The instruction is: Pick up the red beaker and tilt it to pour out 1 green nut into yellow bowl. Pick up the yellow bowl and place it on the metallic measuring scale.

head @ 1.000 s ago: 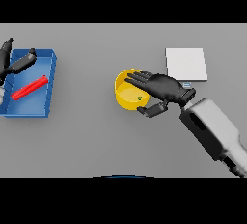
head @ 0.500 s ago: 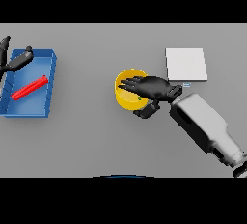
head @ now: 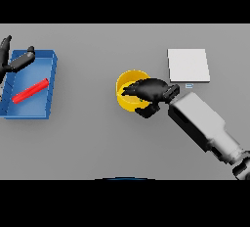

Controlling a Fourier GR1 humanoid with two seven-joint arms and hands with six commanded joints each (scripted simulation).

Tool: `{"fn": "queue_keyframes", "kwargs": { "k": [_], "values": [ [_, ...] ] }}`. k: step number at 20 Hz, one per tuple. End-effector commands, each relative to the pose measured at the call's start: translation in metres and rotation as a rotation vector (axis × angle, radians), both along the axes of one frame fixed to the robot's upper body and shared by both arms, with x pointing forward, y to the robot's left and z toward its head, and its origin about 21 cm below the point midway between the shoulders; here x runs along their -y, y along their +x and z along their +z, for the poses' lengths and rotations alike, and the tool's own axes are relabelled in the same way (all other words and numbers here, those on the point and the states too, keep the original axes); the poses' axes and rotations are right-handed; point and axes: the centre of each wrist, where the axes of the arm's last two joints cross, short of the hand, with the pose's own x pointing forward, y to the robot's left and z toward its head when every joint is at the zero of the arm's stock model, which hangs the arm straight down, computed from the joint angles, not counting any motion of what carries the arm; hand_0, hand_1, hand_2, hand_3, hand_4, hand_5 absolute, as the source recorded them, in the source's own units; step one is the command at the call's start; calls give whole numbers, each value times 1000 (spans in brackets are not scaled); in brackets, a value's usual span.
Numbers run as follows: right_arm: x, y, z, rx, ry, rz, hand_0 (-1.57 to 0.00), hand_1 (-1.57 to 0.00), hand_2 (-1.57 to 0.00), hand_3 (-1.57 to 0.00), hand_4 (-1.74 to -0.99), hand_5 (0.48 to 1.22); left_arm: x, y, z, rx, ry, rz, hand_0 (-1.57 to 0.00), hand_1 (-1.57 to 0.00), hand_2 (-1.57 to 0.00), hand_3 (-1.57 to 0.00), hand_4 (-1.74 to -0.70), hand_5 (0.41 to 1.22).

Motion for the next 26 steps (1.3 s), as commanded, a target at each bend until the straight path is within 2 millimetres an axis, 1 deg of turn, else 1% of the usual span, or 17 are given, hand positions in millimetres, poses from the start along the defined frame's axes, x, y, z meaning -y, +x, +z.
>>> {"fn": "queue_keyframes", "kwargs": {
  "k": [1, 2, 3, 4, 5, 6, 7, 8, 9, 10, 14, 15, 17, 20, 22, 24, 26],
  "values": [
    [-2, -1, 0, 10, -2, 12, -258, -236, -233, -249, -1387, 900, 0, 0, 0, 4, -2, -6, 1, 1, 1, 1, -793, 722],
    [-2, -2, -2, 6, -1, 14, -508, -437, -388, -359, -1425, 964, -2, -1, 1, 12, -10, -5, 1, 1, 1, 1, -793, 723],
    [-2, -5, -4, -4, -9, 11, -721, -664, -624, -472, -1488, 1016, -4, -4, 1, 11, -15, -4, 1, 1, 1, 1, -795, 725],
    [0, -5, -3, -24, -10, 21, -891, -846, -814, -594, -1534, 1057, -3, -4, 1, 12, -11, -1, 1, 1, 1, 1, -796, 726],
    [0, -4, -2, -41, -15, 23, -1027, -991, -965, -691, -1571, 1090, -1, -2, 2, 15, -11, 1, 1, 1, 1, 1, -800, 727],
    [2, -2, 0, -58, -22, 31, -1136, -1107, -1086, -867, -1604, 1116, 0, -5, 2, 16, -2, 0, 1, 1, 1, 1, -799, 728],
    [3, -2, 1, -65, -20, 38, -1223, -1200, -1183, -932, -1628, 1137, -1, -4, 5, 15, -4, 1, 1, 1, 1, 1, -799, 727],
    [4, -3, 2, -68, -19, 36, -1292, -1274, -1261, -1019, -1649, 1154, -1, -3, 4, 12, -3, 5, 1, 1, 1, 1, -799, 727],
    [4, -4, 1, -64, -11, 33, -1348, -1333, -1283, -1092, -1667, 1167, -1, -3, 3, 14, -7, 2, 1, 1, 1, 1, -800, 726],
    [4, -4, 3, -65, -15, 36, -1393, -1381, -1314, -1142, -1682, 1178, -2, -3, 4, 17, -14, 4, 1, 1, 1, 1, -802, 725],
    [9, -4, 10, -58, -9, 29, -1498, -1493, -1453, -1181, -1717, 1203, 0, -5, 4, 16, -8, -3, 1, 1, 1, 1, -805, 725],
    [10, -2, 14, -45, -15, 16, -1513, -1509, -1453, -1192, -1722, 1207, -1, -7, 5, 20, 0, -2, 1, 1, 1, 1, -803, 725],
    [11, -2, 26, -33, 2, 15, -1534, -1531, -1490, -1192, -1729, 1212, 0, -6, 5, 16, -3, -1, 1, 1, 1, 1, -801, 724],
    [16, -2, 52, 0, -3, 20, -1552, -1551, -1506, -1377, -1731, 1216, 0, -6, 3, 14, 5, -2, 1, 1, 1, 1, -798, 721],
    [23, 1, 69, 33, -8, -9, -1559, -1558, -1529, -1348, -1728, 1218, -2, -5, 6, 11, 5, 3, 1, 1, 1, 1, -798, 719],
    [21, 0, 86, 68, -18, -25, -1563, -1563, -1544, -1308, -1724, 1219, 0, -5, 6, 10, -1, -11, 1, 1, 1, 1, -800, 722],
    [25, -4, 93, 63, -9, -46, -1566, -1566, -1554, -1262, -1721, 1219, 0, -6, 5, 9, -7, -6, 1, 1, 1, 1, -806, 723]
  ]
}}
